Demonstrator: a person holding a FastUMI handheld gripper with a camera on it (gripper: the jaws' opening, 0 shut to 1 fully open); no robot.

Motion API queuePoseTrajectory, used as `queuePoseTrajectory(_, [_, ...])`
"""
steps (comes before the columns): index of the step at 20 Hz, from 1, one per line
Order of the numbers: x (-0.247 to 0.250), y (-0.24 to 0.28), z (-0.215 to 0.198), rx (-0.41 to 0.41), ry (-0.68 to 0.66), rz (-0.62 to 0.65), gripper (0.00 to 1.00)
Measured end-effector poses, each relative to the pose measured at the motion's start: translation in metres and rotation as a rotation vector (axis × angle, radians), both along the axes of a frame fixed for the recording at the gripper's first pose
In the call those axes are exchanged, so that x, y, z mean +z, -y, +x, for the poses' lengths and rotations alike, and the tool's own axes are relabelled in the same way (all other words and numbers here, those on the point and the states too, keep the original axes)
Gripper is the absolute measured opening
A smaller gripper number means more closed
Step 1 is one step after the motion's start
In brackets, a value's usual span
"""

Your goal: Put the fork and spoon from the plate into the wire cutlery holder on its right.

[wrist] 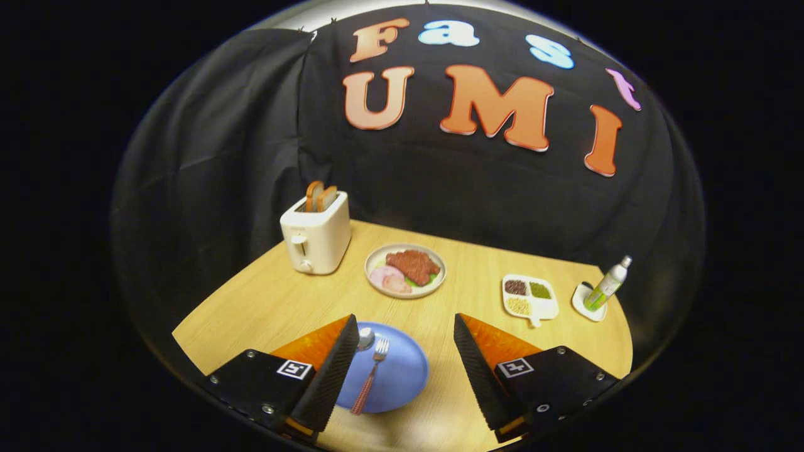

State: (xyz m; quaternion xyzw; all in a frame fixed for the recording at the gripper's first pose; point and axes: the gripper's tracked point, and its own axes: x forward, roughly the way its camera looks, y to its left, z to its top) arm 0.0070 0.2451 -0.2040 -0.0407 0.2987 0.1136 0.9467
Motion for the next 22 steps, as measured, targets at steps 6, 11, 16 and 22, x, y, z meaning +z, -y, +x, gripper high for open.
queuePoseTrajectory(6, [-0.074, -0.018, -0.027, 0.024, -0.242, -0.012, 0.83])
queuePoseTrajectory(11, [-0.118, -0.031, -0.042, 0.036, -0.354, -0.035, 0.68])
queuePoseTrajectory(16, [-0.138, -0.033, -0.045, 0.014, -0.423, -0.038, 0.47])
queuePoseTrajectory(22, [-0.153, -0.036, -0.047, -0.001, -0.479, -0.042, 0.20])
